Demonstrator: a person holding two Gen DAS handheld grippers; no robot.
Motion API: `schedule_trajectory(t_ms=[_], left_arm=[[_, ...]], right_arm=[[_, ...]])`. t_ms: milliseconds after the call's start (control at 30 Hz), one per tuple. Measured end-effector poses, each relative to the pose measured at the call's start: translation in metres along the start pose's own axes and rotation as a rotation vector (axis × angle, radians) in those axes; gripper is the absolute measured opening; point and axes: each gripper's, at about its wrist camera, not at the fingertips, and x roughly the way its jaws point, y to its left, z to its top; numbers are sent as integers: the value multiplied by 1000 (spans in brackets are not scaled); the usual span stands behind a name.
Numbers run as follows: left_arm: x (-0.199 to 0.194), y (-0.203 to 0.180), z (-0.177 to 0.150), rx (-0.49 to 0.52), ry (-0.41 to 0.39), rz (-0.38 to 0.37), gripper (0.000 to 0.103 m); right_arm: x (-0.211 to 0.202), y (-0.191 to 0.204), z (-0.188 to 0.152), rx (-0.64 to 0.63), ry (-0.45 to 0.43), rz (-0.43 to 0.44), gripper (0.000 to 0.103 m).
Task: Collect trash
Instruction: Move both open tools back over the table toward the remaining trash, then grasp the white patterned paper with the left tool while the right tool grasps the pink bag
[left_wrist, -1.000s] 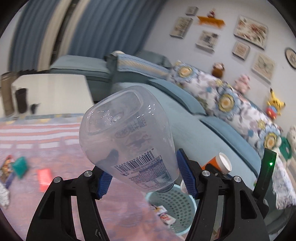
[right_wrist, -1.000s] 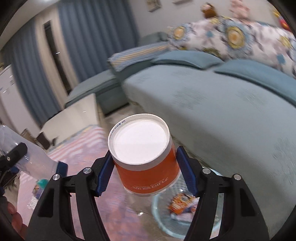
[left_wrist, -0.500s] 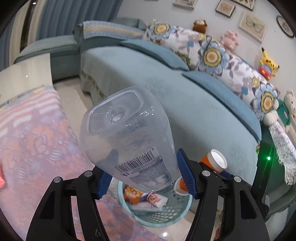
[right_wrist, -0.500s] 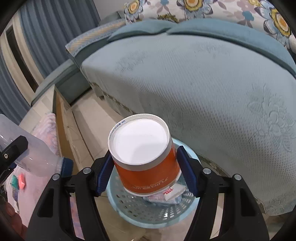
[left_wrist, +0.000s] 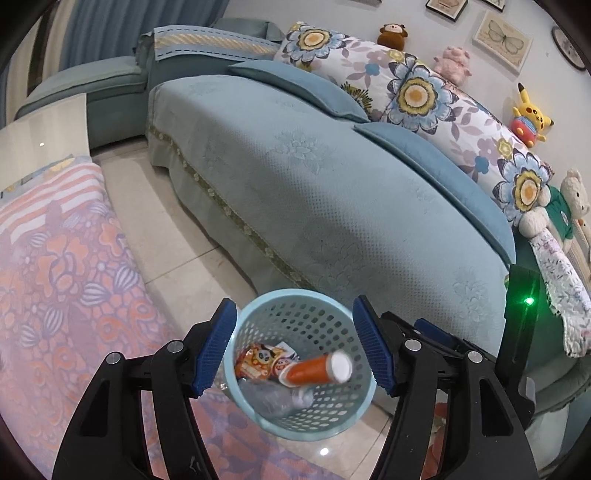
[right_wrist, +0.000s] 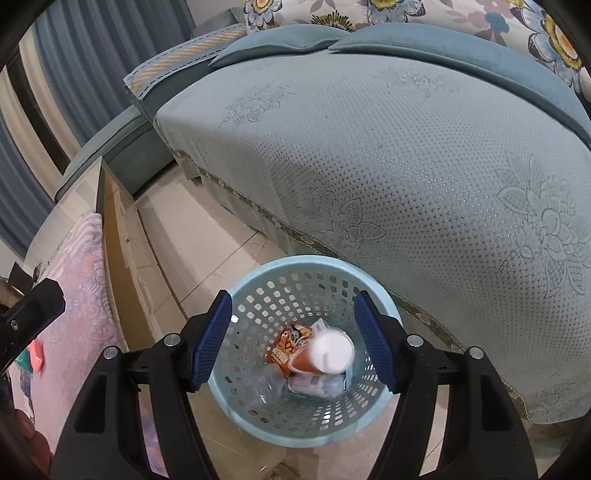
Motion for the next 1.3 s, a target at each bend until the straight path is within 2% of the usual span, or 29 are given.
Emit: schedule_trajectory(t_ms=[100,267,467,633,733,767,933,1067,1300], left_arm=[[-12,2,1,0,-13,-6,64],[-44,14,0,-27,-48,-5,64],[-111,51,-4,-115,-146,39,67],[-171,101,-17,-211,-219,154,67],[-205,138,-33,-269,-249,262,67],[-218,153,-40,-296,-258,311,67],[-268,217,-80,-432,-291,451,67],[-297,258,-111,-521,-300,526,67],[-311,309,-150,-650,-285,572,67]], right_arm=[[-9,7,1,-20,-13,15,65],[-33,34,1,-85,-72,89,65],[-67,95,-7,-201,-132,220,65],[-75,161,-26,-287,-110,345,65],[-74,204,-39,-351,-96,390,65],[-74,217,-44,-372,-87,413,65],[-71,284,-69,-484,-60,489,65],[-63,325,-85,-557,-40,519,65],[-26,387,-114,-659,7,501,65]])
